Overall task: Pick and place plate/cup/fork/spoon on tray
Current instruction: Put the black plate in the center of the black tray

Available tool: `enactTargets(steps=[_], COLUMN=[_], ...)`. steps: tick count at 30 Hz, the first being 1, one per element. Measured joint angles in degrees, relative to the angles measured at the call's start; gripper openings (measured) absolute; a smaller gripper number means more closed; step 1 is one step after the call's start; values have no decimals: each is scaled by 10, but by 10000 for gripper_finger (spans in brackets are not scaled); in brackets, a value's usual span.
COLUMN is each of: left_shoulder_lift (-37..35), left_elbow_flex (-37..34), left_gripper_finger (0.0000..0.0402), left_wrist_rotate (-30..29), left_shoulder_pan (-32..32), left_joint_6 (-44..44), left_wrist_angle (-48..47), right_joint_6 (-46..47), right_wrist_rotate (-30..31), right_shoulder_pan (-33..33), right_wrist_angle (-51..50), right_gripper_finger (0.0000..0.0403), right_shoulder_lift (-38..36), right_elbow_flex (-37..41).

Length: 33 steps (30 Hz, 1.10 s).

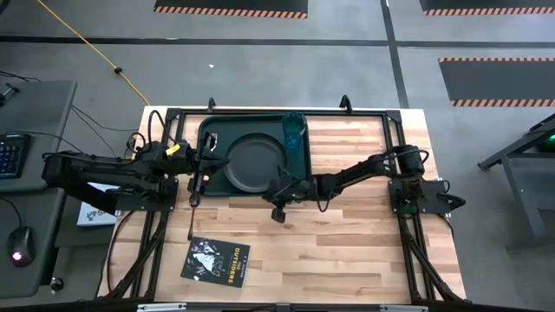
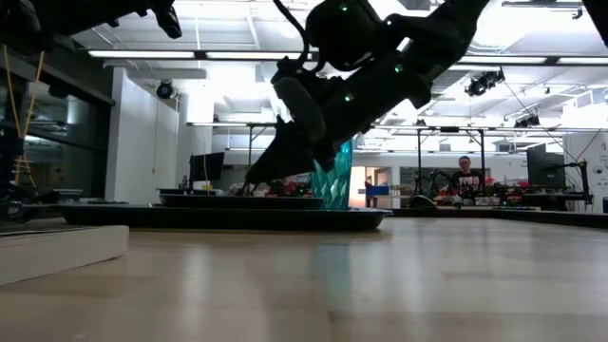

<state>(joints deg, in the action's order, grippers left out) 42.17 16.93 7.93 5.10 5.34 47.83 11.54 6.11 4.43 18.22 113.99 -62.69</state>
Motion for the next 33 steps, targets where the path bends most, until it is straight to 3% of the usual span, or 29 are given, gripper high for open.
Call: enactTargets(steps=[24, 33], left_shoulder_lift=[0, 0], left_elbow_flex=[0, 0], left_gripper_finger=[0, 0], left_wrist_rotate=[-1, -2], left_shoulder_pan=[0, 0], left_joint_6=[0, 0], left_wrist_angle=[0, 0], right_joint_6=[14, 10], right_wrist_rotate=[50, 105], right_shoulder_pan=[-19, -22], right_wrist_angle=[-37, -38], right_gripper_finger=[0, 0], right_shoulder_lift=[13, 13], right_elbow_flex=[-7, -7])
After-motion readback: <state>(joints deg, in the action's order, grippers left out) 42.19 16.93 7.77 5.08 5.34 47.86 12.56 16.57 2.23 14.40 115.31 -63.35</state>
